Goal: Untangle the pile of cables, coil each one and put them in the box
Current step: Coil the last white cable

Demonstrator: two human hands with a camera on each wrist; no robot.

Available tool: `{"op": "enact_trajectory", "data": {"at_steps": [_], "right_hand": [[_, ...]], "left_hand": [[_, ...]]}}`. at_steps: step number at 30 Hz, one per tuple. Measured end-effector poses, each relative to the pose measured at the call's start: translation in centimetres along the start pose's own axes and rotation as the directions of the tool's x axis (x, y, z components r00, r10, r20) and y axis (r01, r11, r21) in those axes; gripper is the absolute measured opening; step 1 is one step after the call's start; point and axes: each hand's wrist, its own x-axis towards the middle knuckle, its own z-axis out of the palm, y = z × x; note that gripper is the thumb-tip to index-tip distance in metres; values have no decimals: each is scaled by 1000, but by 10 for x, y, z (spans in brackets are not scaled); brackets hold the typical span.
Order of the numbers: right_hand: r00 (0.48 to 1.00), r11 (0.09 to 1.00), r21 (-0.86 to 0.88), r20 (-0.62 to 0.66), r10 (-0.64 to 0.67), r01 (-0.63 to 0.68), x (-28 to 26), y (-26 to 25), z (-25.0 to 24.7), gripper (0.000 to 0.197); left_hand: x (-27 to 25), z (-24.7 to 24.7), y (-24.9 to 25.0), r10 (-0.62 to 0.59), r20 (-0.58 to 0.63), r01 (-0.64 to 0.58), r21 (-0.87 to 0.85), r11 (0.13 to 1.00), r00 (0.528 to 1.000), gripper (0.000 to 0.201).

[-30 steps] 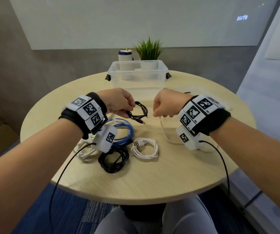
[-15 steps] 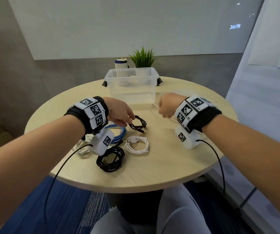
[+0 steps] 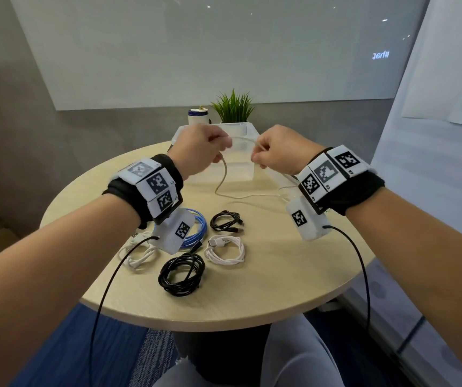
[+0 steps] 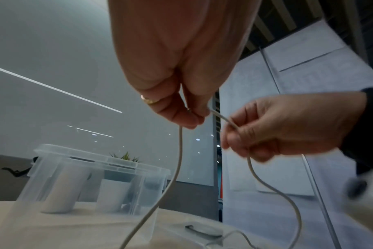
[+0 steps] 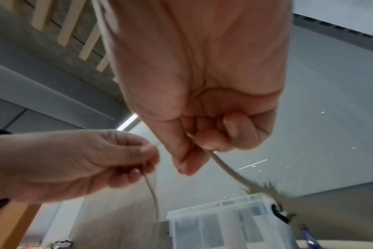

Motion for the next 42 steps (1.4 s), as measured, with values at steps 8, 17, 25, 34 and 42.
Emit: {"op": "enact_trajectory", "data": {"at_steps": [8,17,25,34,42], "right_hand": [[976,974,61,22,218,-219,2,50,17,15],[952,860,500,-201,231,-102,18,46,10,21],[970,879,475,-230,76,43,19,21,10,15],[997,942,335,-77,16,11,14,28,21,15],[990,972,198,-35,133,-124,14,57,29,23]], "left_hand": [[9,-25,-7,-261,-293,105,-459,883,920,26],[0,-24,-18,-217,-123,221,27,975,968,34],[-8,-12,22,128,102,-147,215,965,987,60],[0,-6,17,-92,-99,52,-349,936,991,26],[11,-27,7,-256,-297,66,-526,848,920,25]]}}
